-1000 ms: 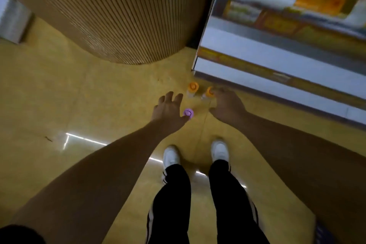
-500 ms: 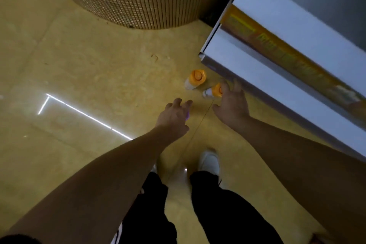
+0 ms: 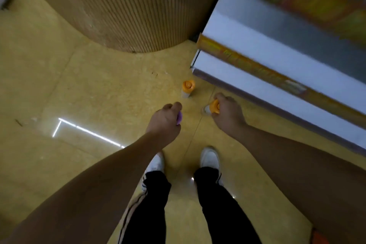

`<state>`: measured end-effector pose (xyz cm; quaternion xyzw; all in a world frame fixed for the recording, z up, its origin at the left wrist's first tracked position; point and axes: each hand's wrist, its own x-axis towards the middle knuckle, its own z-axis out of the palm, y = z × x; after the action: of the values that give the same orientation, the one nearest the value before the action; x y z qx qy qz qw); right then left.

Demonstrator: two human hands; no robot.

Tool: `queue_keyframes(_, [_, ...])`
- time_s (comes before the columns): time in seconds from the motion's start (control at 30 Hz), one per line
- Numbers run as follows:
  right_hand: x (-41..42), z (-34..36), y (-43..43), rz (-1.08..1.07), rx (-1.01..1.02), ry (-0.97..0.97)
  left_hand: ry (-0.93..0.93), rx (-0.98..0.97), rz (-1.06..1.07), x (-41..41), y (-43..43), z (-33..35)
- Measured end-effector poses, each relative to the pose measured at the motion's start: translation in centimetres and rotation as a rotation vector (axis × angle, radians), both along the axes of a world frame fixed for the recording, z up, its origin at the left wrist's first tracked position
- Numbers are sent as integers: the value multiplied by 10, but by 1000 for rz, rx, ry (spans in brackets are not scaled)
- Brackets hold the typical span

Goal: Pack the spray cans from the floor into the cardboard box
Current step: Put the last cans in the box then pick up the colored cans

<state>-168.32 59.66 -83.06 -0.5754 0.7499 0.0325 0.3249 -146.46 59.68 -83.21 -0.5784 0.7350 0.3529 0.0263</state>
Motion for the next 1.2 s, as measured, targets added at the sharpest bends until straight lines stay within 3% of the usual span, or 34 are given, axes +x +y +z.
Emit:
queue_keyframes(0.1, [-2, 98, 15, -9, 51, 3, -34, 7, -129, -1, -9, 102])
queue_keyframes(0.27, [-17, 276, 31, -44, 84, 17, -67, -54, -521, -24, -40, 277])
queue_keyframes(0.5, [-43, 504, 114, -278, -129, 90, 48, -362, -908, -100, -12, 515])
queue_keyframes(0.7, [-86, 658, 211, -509, -341, 183, 172, -591, -1022, -175, 46, 674])
queue_keyframes(0.9, [-127, 762, 333, -691, -499, 332, 473, -743, -1007, -251, 142, 778])
queue_keyframes(1.2, [-196, 826, 530, -919, -537, 505, 724, -816, -1128, -378, 318, 835])
